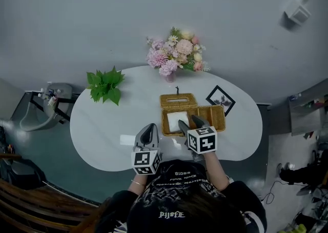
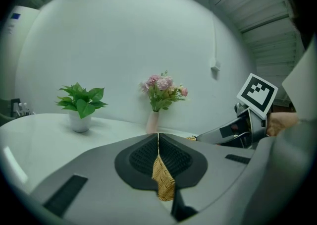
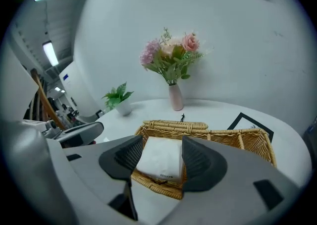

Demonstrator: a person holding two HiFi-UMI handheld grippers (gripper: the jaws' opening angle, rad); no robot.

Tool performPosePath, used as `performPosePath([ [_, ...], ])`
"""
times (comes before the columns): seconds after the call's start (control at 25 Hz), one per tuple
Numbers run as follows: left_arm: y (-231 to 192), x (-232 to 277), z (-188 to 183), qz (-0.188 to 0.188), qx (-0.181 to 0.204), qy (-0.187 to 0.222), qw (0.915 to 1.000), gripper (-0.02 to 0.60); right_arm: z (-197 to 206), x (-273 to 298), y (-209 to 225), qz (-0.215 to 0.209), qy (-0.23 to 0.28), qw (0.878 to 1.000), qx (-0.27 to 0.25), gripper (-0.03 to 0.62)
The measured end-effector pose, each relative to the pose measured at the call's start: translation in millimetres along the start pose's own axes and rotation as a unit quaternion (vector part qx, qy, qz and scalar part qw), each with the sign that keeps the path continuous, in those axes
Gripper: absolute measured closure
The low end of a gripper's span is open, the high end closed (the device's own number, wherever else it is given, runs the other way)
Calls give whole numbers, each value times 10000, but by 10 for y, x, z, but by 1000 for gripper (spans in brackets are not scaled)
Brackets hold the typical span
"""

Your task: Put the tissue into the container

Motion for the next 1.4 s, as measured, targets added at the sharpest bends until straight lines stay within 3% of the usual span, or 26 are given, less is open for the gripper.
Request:
performPosePath([
  [0.2,124,-50,3,105,216,-15,9997,555,102,-227,-29,185,456,9978,-440,341],
  [0.36,204,-77,32,175,308,-81,9993,555,265,-335,-38,396,445,9939,-929,346],
  [0.56,383,-107,43,383,422,-53,9984,555,385,-479,26,583,751,9945,-448,546],
  [0.6,414,-116,54,413,423,-56,9982,555,398,-503,41,545,789,9949,-322,559],
  [0.84,527,-192,114,467,474,-70,9978,555,422,-655,54,454,1356,9892,-319,571],
  [1.0,583,-235,80,451,501,4,9977,555,491,-684,57,683,1324,9876,-484,571],
  [1.4,627,-310,120,344,447,19,9984,555,581,-711,5,541,1365,9871,-644,571],
])
Point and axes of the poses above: the fingertips, and each gripper's own axes: x forward along the fingers, y to its right, z out of its underside, the point moved 8 cm from there along -x, backward along the fingers, and after that the axes turned 2 degrees about x, right-handed, at the moved point
